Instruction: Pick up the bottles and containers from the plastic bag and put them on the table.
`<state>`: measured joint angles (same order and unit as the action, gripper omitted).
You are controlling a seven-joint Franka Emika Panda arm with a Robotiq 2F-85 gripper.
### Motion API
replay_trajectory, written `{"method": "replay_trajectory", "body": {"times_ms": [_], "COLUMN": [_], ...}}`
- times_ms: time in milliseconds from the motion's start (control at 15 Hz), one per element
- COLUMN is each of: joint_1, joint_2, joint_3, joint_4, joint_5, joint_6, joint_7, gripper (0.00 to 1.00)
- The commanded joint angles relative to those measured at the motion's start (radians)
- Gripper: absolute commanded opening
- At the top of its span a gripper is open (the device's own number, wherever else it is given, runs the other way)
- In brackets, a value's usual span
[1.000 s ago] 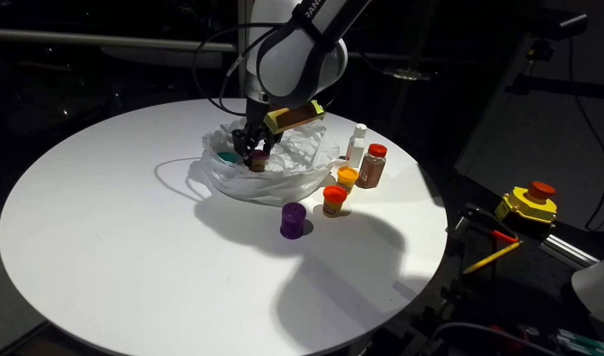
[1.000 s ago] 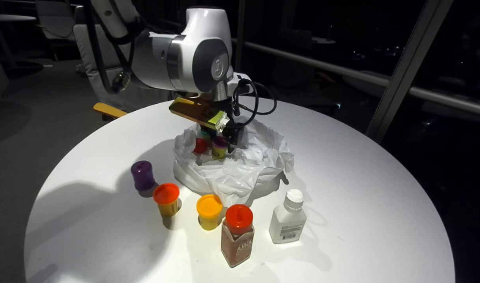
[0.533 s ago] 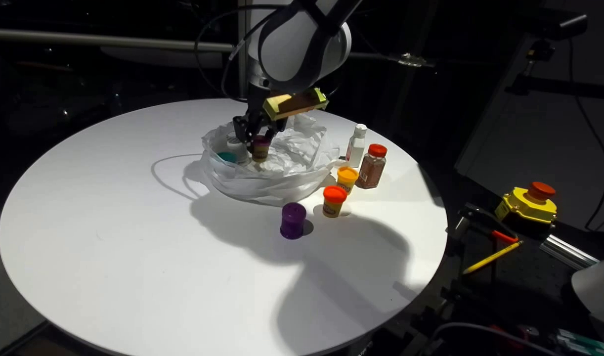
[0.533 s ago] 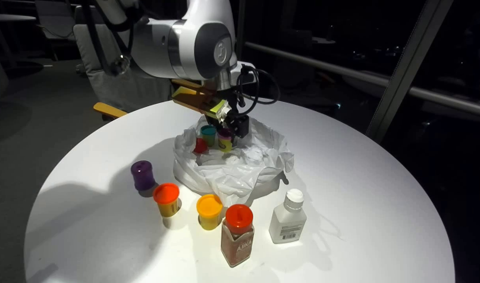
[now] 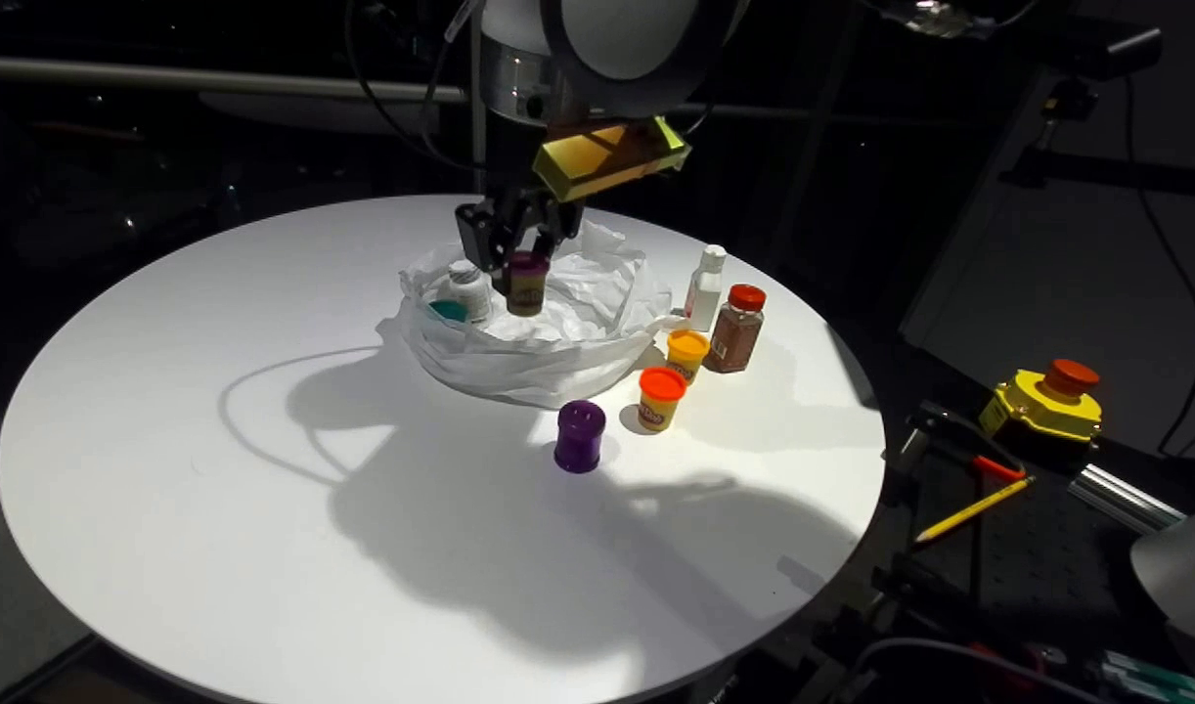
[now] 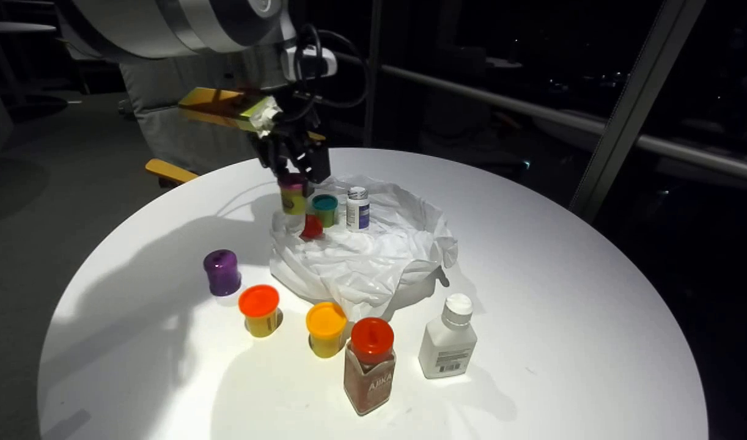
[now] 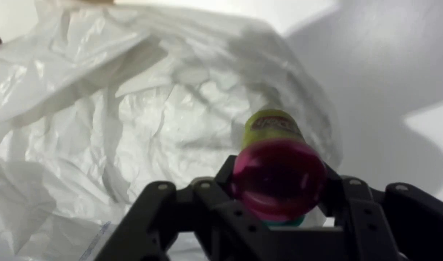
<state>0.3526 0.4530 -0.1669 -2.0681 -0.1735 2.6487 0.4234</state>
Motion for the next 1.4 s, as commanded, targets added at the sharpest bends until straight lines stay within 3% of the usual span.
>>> {"method": "replay_trajectory", "body": {"times_ms": [0, 267, 467, 1000, 1067, 1200, 1333], "joint_1": [0.026, 0.060, 0.114, 0.187, 0.198, 0.207, 0.207], "joint_2": [-0.062, 0.023, 0.051, 0.092, 0.092, 0.099, 0.086], "joint_3": [0.056, 0.083, 0.050, -0.002, -0.017, -0.032, -0.035], "joint_4": [-0.134, -0.158, -0.165, -0.170, -0.170, -0.167, -0.168], "joint_5": [-0.064, -0.150, -0.213, -0.184, -0.186, -0.182, -0.171], "joint_6": [0.002, 0.106, 0.207, 0.339, 0.347, 0.350, 0.345], "joint_7": [0.018, 0.015, 0.030, -0.009, -0.012, -0.019, -0.025], "gripper": [0.24, 0.24, 0.24, 0.24, 0.72, 0.80, 0.95]}}
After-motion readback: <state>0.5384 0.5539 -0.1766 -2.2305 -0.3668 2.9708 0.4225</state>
